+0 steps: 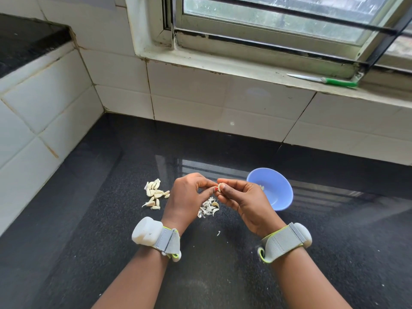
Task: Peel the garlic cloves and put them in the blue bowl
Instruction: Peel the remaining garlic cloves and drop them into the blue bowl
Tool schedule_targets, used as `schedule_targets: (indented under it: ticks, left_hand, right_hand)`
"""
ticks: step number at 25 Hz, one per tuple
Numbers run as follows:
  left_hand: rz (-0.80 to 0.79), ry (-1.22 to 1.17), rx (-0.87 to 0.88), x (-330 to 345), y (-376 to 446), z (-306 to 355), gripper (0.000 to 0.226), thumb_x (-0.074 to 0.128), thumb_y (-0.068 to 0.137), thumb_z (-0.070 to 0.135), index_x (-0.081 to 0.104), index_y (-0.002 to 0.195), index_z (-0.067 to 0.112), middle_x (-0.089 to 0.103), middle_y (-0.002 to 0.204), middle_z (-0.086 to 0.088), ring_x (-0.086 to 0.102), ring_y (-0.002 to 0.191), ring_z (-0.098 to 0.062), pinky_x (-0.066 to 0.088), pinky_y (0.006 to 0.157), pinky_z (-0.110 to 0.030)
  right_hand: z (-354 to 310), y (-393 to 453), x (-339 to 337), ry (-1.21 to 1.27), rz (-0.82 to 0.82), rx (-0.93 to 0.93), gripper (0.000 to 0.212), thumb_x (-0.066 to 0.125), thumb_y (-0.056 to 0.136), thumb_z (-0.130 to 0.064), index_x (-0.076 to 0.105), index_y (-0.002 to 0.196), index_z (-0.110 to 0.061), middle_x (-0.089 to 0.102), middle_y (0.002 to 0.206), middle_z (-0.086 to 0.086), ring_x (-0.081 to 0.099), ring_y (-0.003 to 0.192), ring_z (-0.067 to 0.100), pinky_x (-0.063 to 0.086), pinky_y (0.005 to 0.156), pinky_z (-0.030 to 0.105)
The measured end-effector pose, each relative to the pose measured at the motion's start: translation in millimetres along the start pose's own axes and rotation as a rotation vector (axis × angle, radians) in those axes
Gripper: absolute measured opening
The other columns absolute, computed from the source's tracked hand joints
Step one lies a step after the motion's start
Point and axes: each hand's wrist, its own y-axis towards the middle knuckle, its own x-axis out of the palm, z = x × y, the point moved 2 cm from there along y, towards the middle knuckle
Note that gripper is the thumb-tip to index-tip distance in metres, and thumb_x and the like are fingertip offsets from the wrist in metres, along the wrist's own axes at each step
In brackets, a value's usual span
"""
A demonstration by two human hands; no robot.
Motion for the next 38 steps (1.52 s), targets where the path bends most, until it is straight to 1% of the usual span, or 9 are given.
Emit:
schedule_targets:
  ticks: [13, 20, 24, 27, 29, 32, 35, 37, 38]
  left_hand:
    - [0.071, -0.004, -0.056, 0.9, -2.8, 1.1, 0.003, 0.072, 0.079, 0.014, 0.074, 0.08, 0.017, 0.065, 0.076, 0.009, 0.058, 0.069, 0.003, 0.04, 0.065, -0.003]
    - [0.098, -0.115, -0.187, 0.4, -2.9, -5.2, 0.004, 0.069, 0.084, 0.018, 0.072, 0.083, 0.018, 0.068, 0.077, 0.004, 0.06, 0.066, -0.005, 0.05, 0.064, -0.021]
    - [0.09, -0.1, -0.189, 0.1, -4.5, -6.7, 0.013, 0.06, 0.089, 0.013, 0.068, 0.091, 0.023, 0.068, 0.081, 0.007, 0.062, 0.073, -0.002, 0.048, 0.066, -0.015]
    - [0.152, -0.092, -0.182, -1.1, -6.0, -5.6, 0.028, 0.051, 0.082, 0.002, 0.062, 0.072, 0.026, 0.063, 0.078, 0.006, 0.056, 0.068, -0.001, 0.04, 0.06, -0.009]
    - [0.174, -0.101, -0.212, -1.2, -5.8, -5.1, 0.026, 0.048, 0.081, 0.015, 0.058, 0.059, 0.025, 0.061, 0.071, 0.005, 0.052, 0.063, -0.003, 0.034, 0.055, -0.009]
    - [0.123, -0.092, -0.267, 2.2, -5.9, -7.4, 0.042, 0.048, 0.093, 0.049, 0.061, 0.066, 0.019, 0.062, 0.068, 0.006, 0.056, 0.064, -0.003, 0.037, 0.056, -0.012]
    - [0.113, -0.083, -0.277, 5.9, -6.8, -9.0, 0.019, 0.067, 0.085, 0.037, 0.063, 0.073, 0.021, 0.061, 0.064, 0.012, 0.055, 0.06, 0.002, 0.038, 0.055, -0.007]
    - [0.069, -0.169, -0.258, 8.4, -6.9, -8.6, 0.002, 0.071, 0.083, 0.023, 0.07, 0.082, 0.025, 0.067, 0.073, 0.014, 0.06, 0.067, 0.006, 0.041, 0.061, -0.005]
    - [0.044, -0.228, -0.243, 9.6, -7.2, -8.8, 0.009, 0.072, 0.082, 0.021, 0.073, 0.088, 0.027, 0.07, 0.078, 0.013, 0.062, 0.072, 0.005, 0.046, 0.067, -0.009]
  right_hand:
    - [4.7, -0.1, 4.3, 0.034, -0.045, 0.018, 0.024, 0.067, 0.08, -0.007, 0.069, 0.103, 0.001, 0.073, 0.091, 0.016, 0.07, 0.08, 0.018, 0.057, 0.07, 0.021]
    - [7.4, -0.2, 4.9, 0.219, -0.066, 0.127, 0.02, 0.052, 0.093, 0.005, 0.066, 0.107, 0.002, 0.072, 0.097, 0.019, 0.072, 0.085, 0.021, 0.058, 0.071, 0.021]
    - [5.3, 0.8, 5.9, 0.248, -0.039, 0.113, 0.019, 0.055, 0.091, 0.004, 0.064, 0.108, 0.002, 0.072, 0.095, 0.016, 0.072, 0.084, 0.019, 0.058, 0.07, 0.02]
    - [4.0, 1.5, 5.9, 0.245, -0.002, 0.095, 0.018, 0.055, 0.092, 0.003, 0.064, 0.107, 0.002, 0.073, 0.091, 0.013, 0.072, 0.08, 0.017, 0.058, 0.069, 0.019]
    - [4.0, 1.8, 5.3, 0.233, 0.017, 0.084, 0.017, 0.055, 0.092, 0.002, 0.063, 0.107, 0.002, 0.073, 0.089, 0.012, 0.072, 0.08, 0.016, 0.058, 0.068, 0.019]
    - [6.0, 1.4, 4.6, 0.222, 0.039, 0.062, 0.016, 0.057, 0.091, 0.002, 0.063, 0.106, 0.002, 0.073, 0.085, 0.01, 0.071, 0.077, 0.015, 0.057, 0.067, 0.018]
    - [6.6, 1.2, 3.9, 0.179, 0.05, 0.031, 0.015, 0.059, 0.088, 0.003, 0.065, 0.102, 0.002, 0.073, 0.082, 0.009, 0.071, 0.075, 0.016, 0.057, 0.066, 0.02]
    - [5.9, 0.7, 3.4, 0.154, 0.043, 0.011, 0.013, 0.061, 0.087, 0.002, 0.065, 0.099, 0.002, 0.073, 0.082, 0.01, 0.072, 0.076, 0.016, 0.057, 0.067, 0.021]
    - [5.7, 0.5, 3.4, 0.141, 0.032, 0.003, 0.013, 0.062, 0.085, 0.001, 0.066, 0.098, 0.002, 0.074, 0.083, 0.011, 0.072, 0.076, 0.016, 0.057, 0.067, 0.021]
